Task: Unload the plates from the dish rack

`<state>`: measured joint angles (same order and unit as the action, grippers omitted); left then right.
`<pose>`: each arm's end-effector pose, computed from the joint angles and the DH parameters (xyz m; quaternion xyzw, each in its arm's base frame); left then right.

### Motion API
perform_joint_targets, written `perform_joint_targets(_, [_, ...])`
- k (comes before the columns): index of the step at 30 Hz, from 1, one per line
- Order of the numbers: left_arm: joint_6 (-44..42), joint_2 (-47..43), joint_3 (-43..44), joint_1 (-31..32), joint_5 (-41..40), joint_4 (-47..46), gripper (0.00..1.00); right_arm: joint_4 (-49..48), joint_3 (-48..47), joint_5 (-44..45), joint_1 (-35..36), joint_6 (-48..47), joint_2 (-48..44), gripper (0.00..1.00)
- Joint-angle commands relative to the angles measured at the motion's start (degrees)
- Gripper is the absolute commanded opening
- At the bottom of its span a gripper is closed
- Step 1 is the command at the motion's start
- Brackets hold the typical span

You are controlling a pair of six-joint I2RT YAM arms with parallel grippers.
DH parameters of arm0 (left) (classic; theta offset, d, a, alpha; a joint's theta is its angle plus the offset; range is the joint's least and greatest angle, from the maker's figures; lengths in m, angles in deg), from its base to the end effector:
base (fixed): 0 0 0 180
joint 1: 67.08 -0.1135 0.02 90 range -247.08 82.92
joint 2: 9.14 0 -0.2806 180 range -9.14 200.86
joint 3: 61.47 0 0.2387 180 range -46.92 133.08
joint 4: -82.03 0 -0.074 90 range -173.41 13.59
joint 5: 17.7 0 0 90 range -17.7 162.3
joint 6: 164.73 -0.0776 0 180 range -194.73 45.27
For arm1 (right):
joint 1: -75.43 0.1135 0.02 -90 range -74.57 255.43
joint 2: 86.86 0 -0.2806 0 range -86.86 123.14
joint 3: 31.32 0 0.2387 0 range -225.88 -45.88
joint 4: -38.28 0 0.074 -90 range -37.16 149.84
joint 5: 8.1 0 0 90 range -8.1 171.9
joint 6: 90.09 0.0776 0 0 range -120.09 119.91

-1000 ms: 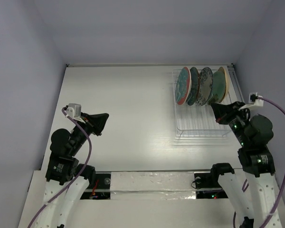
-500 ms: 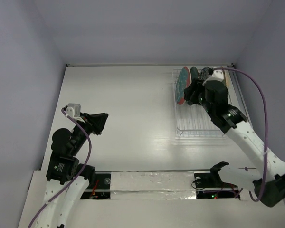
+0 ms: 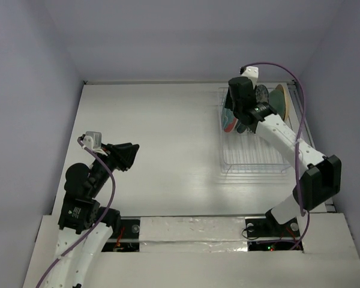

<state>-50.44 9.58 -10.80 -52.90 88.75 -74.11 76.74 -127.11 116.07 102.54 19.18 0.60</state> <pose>0.0952 -0.0467 0.3508 0.0505 0.6557 -0.3348 0.6748 0.3432 0.1268 0.3590 0.0896 0.8364 -0.0462 0.5387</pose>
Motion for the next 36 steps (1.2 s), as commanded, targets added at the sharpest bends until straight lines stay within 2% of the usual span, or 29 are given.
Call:
perform_joint_targets(1, [0.0, -0.8, -0.3, 0.2, 0.8, -2.1, 0.33, 1.4, -4.9, 5.5, 0.0, -1.3, 3.2, 0.53])
perform_joint_targets(11, [0.0, -1.1, -0.1, 0.2, 0.4, -1.8, 0.38, 1.9, -8.3, 8.9, -1.2, -2.7, 12.5, 0.52])
perform_joint_targets(14, [0.0, -1.1, -0.1, 0.2, 0.3, -1.9, 0.39, 0.7, -8.6, 8.5, -1.7, -4.0, 13.9, 0.38])
perform_joint_targets(18, [0.1, -1.1, -0.1, 0.2, 0.1, -1.8, 0.39, 1.1, -10.3, 11.5, -1.7, -5.6, 14.9, 0.12])
perform_joint_targets(22, [0.1, -1.0, -0.2, 0.2, 0.0, -1.7, 0.40, -2.5, -10.0, 11.6, -1.7, -11.2, 9.3, 0.01])
perform_joint_targets(31, [0.2, -0.8, -0.1, 0.2, -0.4, -1.8, 0.41, 0.3, -14.9, 12.6, -0.7, -14.8, -1.8, 0.00])
perform_joint_targets(36, [0.3, -0.9, -0.3, 0.2, -0.6, -1.9, 0.41, 3.0, -17.0, 12.4, 3.5, -14.0, -7.2, 0.00])
